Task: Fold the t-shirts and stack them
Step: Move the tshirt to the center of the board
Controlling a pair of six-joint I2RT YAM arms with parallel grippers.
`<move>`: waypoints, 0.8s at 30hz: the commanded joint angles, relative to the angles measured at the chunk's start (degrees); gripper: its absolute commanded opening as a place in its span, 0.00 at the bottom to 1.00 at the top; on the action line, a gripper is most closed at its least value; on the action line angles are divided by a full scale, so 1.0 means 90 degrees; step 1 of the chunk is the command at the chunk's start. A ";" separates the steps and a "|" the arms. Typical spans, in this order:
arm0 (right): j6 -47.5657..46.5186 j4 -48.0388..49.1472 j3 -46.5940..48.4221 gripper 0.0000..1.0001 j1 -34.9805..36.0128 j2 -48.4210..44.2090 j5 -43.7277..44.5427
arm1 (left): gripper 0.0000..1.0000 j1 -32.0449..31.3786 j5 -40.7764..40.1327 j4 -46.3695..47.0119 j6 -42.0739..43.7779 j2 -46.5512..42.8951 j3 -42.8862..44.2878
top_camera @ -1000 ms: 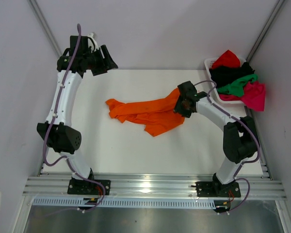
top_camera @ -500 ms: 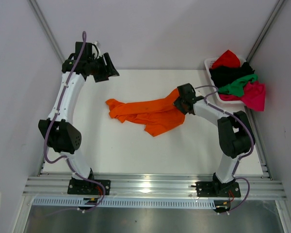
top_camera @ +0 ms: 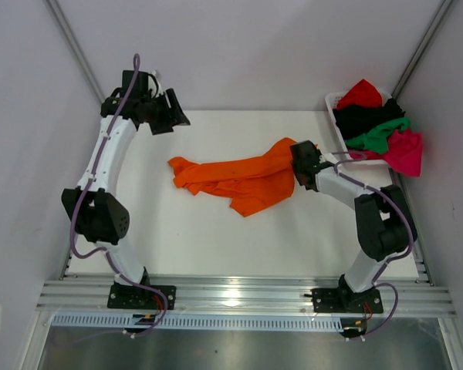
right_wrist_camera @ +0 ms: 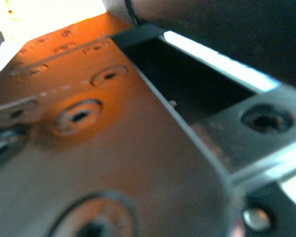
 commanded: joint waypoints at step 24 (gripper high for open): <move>0.0714 0.1492 -0.0413 0.48 -0.0852 0.0845 0.0048 | 0.67 0.0066 0.0104 0.0254 0.0034 -0.0783 -0.0579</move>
